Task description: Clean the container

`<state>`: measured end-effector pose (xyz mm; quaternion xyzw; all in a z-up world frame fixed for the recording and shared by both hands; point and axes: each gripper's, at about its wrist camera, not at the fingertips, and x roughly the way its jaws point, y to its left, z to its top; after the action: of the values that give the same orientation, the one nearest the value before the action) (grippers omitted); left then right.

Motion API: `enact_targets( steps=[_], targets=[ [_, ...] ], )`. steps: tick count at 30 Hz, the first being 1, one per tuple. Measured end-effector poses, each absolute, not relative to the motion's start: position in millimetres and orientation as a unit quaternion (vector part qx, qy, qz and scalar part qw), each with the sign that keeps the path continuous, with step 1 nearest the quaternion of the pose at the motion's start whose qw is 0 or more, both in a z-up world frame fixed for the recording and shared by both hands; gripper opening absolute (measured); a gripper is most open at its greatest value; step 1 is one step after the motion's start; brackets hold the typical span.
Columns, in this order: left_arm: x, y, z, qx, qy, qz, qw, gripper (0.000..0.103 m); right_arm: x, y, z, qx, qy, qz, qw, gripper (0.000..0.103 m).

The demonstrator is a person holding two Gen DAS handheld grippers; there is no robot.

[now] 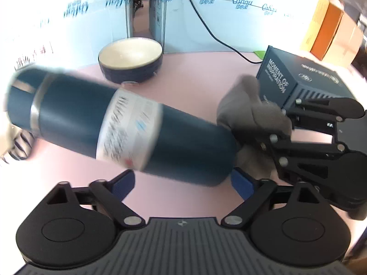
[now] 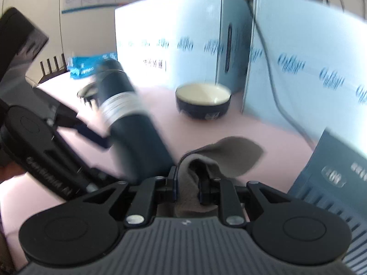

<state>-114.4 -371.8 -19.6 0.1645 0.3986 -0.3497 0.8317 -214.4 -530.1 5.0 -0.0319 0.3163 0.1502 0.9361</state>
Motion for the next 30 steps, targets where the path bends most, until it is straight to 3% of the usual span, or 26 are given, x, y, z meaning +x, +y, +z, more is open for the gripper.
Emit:
enact_targets(
  steps=[2,11,14,15,16,18,21,24,30],
  targets=[
    [-123,-363,-11,0.182,0.36,-0.375,0.835,0.075,-217,-528,-2,-0.039,0.326,0.155,0.932,0.021],
    [-118,-350,-20,0.191,0.402,-0.33,0.832,0.077,-214,-530,-10,-0.039,0.344,0.151,0.926,0.02],
    [-111,-329,-22,0.172,0.423,-0.301,0.837,0.077,-215,-528,-10,-0.045,0.352,0.146,0.923,0.024],
    [-110,-322,-22,0.159,0.43,-0.29,0.84,0.077,-214,-525,-10,-0.048,0.355,0.146,0.922,0.036],
    [-107,-317,-22,0.146,0.437,-0.28,0.842,0.077,-213,-523,-10,-0.052,0.358,0.144,0.921,0.06],
    [-95,-311,-19,0.118,0.444,-0.264,0.848,0.077,-214,-518,-10,-0.067,0.359,0.13,0.922,0.078],
    [-75,-299,-4,0.064,0.45,-0.25,0.855,0.077,-215,-517,-5,-0.076,0.345,0.119,0.928,0.078],
    [-57,-289,6,0.038,0.447,-0.246,0.859,0.087,-217,-523,9,-0.055,0.32,0.101,0.94,0.078],
    [-42,-278,-6,0.104,0.456,-0.237,0.851,0.087,-190,-525,40,-0.032,0.272,0.083,0.958,0.078]
  ],
)
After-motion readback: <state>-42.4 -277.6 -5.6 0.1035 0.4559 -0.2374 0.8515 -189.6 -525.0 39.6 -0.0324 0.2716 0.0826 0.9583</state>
